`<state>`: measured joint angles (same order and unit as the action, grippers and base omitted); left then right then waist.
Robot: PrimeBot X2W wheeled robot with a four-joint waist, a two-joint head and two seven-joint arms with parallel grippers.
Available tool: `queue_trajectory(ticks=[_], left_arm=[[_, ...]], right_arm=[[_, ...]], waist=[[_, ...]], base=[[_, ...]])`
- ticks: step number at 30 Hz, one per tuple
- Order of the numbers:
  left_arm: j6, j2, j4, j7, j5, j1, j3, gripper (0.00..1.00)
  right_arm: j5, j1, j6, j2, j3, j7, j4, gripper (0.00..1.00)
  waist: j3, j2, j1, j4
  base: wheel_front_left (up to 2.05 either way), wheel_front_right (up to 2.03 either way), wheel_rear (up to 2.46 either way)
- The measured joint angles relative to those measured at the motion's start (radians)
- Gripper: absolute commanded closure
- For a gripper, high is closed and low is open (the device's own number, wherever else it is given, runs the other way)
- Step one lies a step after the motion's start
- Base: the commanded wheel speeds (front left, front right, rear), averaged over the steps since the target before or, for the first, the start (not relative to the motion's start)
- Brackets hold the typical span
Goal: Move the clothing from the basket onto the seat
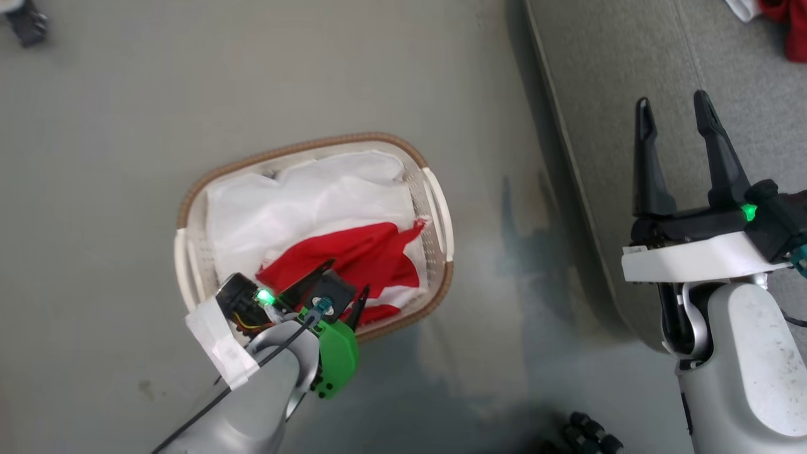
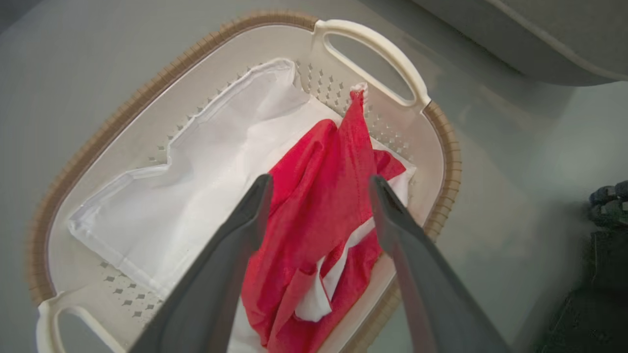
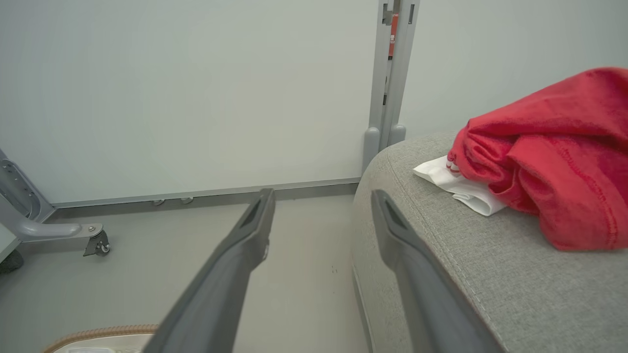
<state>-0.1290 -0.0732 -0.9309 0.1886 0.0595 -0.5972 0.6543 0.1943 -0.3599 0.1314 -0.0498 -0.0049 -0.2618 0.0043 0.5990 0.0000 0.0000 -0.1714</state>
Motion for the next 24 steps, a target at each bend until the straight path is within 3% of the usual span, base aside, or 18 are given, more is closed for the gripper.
queue_trajectory(ticks=[5, 16, 17, 18, 20, 22, 24], left_arm=[[0.0, -0.02, -0.091, -0.023, 0.036, -0.049, 0.058, 0.0], [0.001, -0.076, -0.218, -0.065, 0.079, -0.148, 0.058, 0.0], [0.002, -0.077, -0.225, -0.064, 0.081, -0.151, 0.057, 0.04], [0.006, -0.077, -0.232, -0.063, 0.085, -0.155, 0.052, 0.12], [0.007, -0.079, -0.243, -0.058, 0.104, -0.16, 0.044, 0.62], [0.01, -0.082, -0.25, -0.043, 0.111, -0.167, 0.038, 1.0], [0.01, -0.083, -0.254, -0.023, 0.117, -0.171, 0.034, 1.0]], right_arm=[[0.028, -0.011, 0.0, 0.0, 0.022, 0.0, -0.004, 0.0], [0.062, -0.052, 0.0, 0.0, 0.047, 0.0, -0.012, 0.0], [0.063, -0.058, 0.0, 0.0, 0.046, 0.0, -0.012, 0.0], [0.063, -0.063, 0.0, 0.0, 0.047, 0.0, -0.012, 0.0], [0.065, -0.064, 0.0, 0.001, 0.047, 0.0, -0.012, 0.0], [0.065, -0.066, 0.0, 0.0, 0.046, 0.0, -0.011, 0.0], [0.064, -0.067, 0.0, 0.001, 0.044, 0.0, -0.008, 0.0]], waist=[[0.084, 0.0, 0.0, -0.043], [0.209, 0.0, 0.0001, -0.12], [0.214, 0.0, 0.0001, -0.125], [0.22, 0.0, 0.0001, -0.131], [0.228, 0.0, 0.0001, -0.14], [0.233, 0.0, 0.0001, -0.147], [0.229, 0.0, 0.0001, -0.148]], base=[[0.0, 0.0, 0.0], [0.0, 0.0, 0.0], [0.0, 0.0, 0.0], [0.0, 0.0, 0.0], [0.0, 0.0, 0.0], [0.0, 0.0, 0.0], [0.0, 0.0, 0.0]])
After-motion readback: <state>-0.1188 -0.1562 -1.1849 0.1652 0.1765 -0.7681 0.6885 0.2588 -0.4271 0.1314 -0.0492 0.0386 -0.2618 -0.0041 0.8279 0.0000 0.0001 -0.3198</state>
